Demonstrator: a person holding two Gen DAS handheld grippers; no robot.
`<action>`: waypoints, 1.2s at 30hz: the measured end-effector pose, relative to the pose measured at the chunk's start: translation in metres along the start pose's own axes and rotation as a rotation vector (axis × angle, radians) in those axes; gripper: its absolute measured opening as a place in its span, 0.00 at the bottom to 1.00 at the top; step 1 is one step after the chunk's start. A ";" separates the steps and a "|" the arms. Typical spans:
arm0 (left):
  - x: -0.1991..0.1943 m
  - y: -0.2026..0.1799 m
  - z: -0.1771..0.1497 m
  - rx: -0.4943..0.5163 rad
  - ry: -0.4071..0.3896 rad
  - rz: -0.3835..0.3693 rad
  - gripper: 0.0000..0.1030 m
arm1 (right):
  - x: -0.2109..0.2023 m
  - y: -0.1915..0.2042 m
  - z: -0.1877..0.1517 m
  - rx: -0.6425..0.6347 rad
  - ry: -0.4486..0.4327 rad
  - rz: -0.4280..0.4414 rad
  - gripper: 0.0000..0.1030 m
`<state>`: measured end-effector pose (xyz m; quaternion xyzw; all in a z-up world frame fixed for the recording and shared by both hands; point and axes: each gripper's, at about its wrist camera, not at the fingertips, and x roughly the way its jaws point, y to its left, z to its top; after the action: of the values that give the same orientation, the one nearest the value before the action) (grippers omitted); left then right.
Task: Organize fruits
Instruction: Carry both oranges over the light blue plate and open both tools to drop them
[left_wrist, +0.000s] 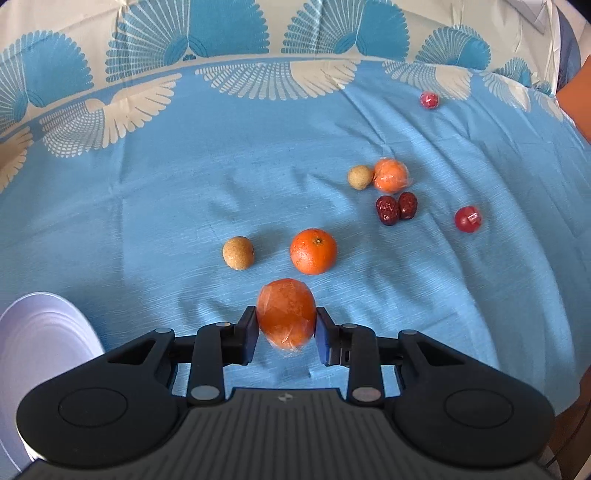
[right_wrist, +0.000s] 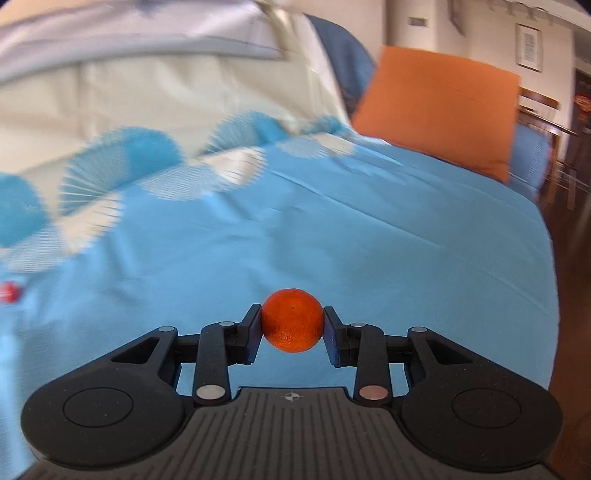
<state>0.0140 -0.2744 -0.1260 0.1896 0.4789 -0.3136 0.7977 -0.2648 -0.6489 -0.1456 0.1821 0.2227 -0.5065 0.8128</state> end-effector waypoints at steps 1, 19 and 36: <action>-0.013 0.002 -0.001 -0.003 -0.013 -0.004 0.34 | -0.019 0.010 0.002 -0.007 -0.013 0.049 0.35; -0.256 0.102 -0.126 -0.099 -0.156 0.100 0.34 | -0.359 0.194 -0.059 -0.195 -0.007 0.744 0.35; -0.316 0.188 -0.224 -0.249 -0.212 0.162 0.34 | -0.503 0.294 -0.124 -0.477 0.095 0.969 0.35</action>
<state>-0.1109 0.0986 0.0483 0.0929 0.4103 -0.2047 0.8838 -0.2156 -0.0870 0.0465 0.0972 0.2585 0.0000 0.9611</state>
